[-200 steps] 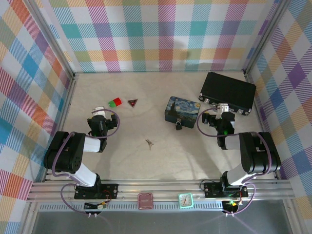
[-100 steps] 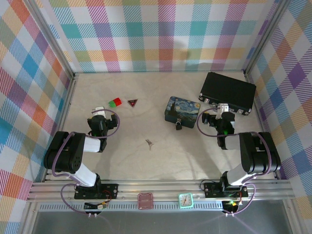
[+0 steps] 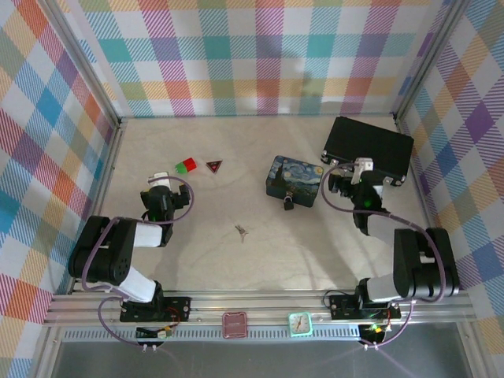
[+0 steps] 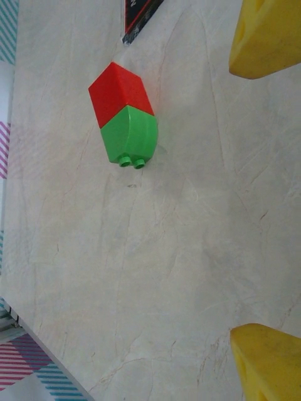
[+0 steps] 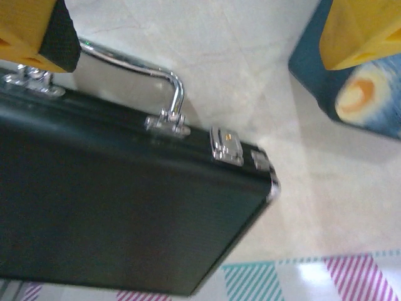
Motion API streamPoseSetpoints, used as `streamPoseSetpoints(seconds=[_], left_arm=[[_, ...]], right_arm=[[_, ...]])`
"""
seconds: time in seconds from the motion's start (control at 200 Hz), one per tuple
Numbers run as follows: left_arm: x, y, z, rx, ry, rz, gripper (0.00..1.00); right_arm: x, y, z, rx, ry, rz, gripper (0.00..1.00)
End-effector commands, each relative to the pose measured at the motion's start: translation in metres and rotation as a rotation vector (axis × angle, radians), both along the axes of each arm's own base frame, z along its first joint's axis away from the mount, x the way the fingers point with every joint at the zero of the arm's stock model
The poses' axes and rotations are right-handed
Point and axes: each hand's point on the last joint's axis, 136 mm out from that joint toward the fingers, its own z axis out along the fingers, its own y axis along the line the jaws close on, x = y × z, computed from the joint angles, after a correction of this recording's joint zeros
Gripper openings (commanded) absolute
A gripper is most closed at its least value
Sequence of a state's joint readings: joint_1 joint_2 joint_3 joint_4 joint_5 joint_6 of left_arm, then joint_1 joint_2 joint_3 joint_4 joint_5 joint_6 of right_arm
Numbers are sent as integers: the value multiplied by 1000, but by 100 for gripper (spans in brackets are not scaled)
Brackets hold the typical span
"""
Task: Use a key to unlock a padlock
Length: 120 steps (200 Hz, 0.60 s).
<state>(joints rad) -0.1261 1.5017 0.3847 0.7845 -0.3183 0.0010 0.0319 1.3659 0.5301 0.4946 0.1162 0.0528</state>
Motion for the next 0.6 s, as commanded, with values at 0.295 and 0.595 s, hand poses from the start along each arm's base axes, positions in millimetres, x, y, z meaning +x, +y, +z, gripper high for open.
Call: streamPoseSetpoints(seconds=[0.295, 0.595], left_arm=[[9, -34, 91, -345, 118, 66, 100], [-1, -111, 87, -490, 213, -59, 100]], right_arm=[[-34, 81, 12, 482, 430, 113, 99], [-23, 104, -21, 553, 583, 163, 92]])
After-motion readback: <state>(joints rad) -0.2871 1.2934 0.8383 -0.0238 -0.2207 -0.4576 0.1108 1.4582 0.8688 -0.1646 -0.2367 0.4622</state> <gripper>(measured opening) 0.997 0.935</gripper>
